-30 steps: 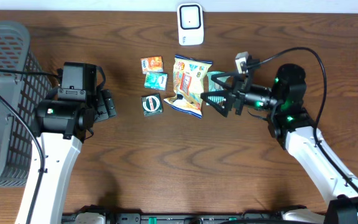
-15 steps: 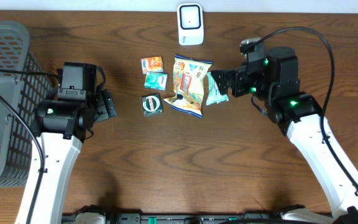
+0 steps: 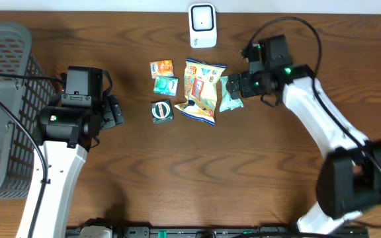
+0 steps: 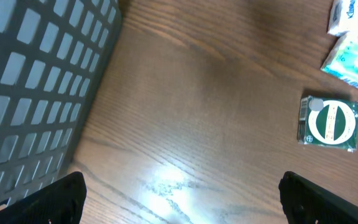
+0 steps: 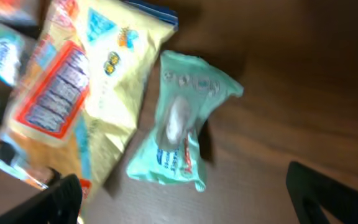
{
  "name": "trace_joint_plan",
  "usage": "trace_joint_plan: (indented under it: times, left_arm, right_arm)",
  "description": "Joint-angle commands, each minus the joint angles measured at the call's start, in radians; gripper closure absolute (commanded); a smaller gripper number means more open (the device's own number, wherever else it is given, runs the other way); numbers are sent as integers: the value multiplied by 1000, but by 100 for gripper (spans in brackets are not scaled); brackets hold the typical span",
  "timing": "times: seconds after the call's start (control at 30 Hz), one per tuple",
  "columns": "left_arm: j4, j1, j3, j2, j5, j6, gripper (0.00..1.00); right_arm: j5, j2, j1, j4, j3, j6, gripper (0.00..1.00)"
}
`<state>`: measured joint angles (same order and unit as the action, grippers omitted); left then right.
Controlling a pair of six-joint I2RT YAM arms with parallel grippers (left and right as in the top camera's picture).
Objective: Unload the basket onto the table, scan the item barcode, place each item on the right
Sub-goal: 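Reach the right gripper toward the mint-green packet beside the yellow bag, then grasp the mint-green packet with the right gripper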
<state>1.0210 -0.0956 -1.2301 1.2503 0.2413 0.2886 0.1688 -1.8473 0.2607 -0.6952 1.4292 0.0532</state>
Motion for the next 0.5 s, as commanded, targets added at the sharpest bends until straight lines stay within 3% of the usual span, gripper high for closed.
trace_joint_plan:
  times: [0.0, 0.27, 0.4, 0.47]
  left_arm:
    - [3, -2, -16, 4, 3, 5, 2]
    - [3, -2, -16, 4, 3, 5, 2]
    - [3, -2, -16, 4, 3, 5, 2]
    - [3, -2, -16, 4, 3, 5, 2]
  right_arm:
    - [31, -50, 9, -59, 114, -47, 1]
    - [304, -61, 13, -58, 121, -47, 1]
    - [248, -63, 16, -42, 121, -27, 1]
    - [177, -63, 16, -37, 121, 72, 1]
